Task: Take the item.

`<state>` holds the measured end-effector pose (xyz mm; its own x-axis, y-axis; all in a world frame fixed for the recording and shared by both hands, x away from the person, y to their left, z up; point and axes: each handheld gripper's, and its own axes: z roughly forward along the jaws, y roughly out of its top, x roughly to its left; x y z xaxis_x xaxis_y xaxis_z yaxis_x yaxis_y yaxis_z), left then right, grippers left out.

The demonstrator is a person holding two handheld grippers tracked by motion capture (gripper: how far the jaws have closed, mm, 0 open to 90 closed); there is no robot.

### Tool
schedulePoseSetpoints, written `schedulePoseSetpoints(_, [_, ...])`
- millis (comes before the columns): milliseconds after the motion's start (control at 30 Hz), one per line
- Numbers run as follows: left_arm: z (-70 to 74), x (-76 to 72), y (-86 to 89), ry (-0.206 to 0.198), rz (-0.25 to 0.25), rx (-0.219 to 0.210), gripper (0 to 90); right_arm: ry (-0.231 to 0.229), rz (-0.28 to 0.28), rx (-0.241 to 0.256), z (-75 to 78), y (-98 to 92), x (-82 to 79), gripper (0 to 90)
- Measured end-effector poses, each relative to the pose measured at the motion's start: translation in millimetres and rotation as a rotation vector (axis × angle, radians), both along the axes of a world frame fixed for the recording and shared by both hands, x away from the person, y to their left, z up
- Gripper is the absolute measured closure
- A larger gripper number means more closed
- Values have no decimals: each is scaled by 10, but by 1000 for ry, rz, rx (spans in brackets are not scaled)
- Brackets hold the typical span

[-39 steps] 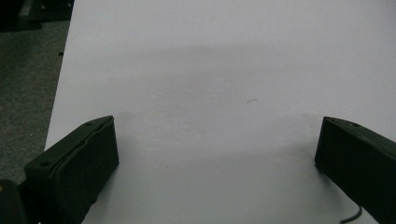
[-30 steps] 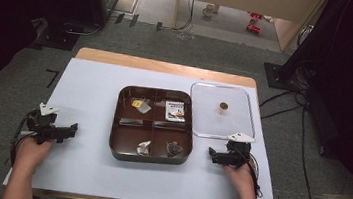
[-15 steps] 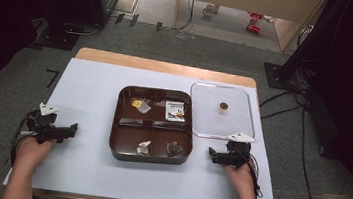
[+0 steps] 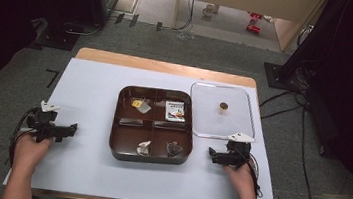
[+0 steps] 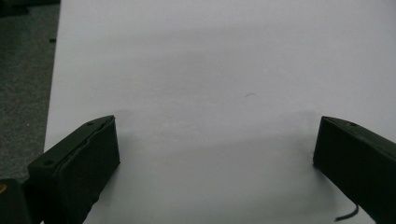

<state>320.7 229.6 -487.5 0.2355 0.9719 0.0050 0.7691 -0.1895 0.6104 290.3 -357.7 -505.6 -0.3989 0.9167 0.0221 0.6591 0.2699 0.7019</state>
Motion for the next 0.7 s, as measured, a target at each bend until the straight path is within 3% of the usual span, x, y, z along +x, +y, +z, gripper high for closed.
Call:
schedulePoseSetpoints(67, [10, 5, -5, 13, -14, -2, 2, 0, 0, 0, 0, 0, 0, 0])
schedulePoseSetpoints(167, [38, 13, -49, 33, -42, -44, 3, -1, 0, 0, 0, 1, -1, 0])
schedulePoseSetpoints(367, [78, 34, -99, 35, -68, -68, 2, 0, 0, 0, 0, 1, -1, 0])
schedulePoseSetpoints(467, [125, 23, -124, 7, -90, -71, 79, 0, 0, 0, 0, 1, -1, 0])
schedulePoseSetpoints(500, [145, 16, -144, -13, -77, -65, 188, 0, 0, 0, 0, 1, -1, 0])
schedulePoseSetpoints(533, [158, 19, -152, -12, -82, -68, 218, 0, 0, 0, 0, 1, -1, 0])
schedulePoseSetpoints(600, [193, 15, -184, -18, -130, -98, 186, 0, 0, 0, 0, 1, -1, 0])
schedulePoseSetpoints(633, [228, -7, -223, -42, -176, -106, 188, -1, 0, 0, 0, 1, -1, 0])
schedulePoseSetpoints(700, [249, -12, -246, -50, -197, -117, 217, 0, 0, 0, 0, 1, -1, 0])
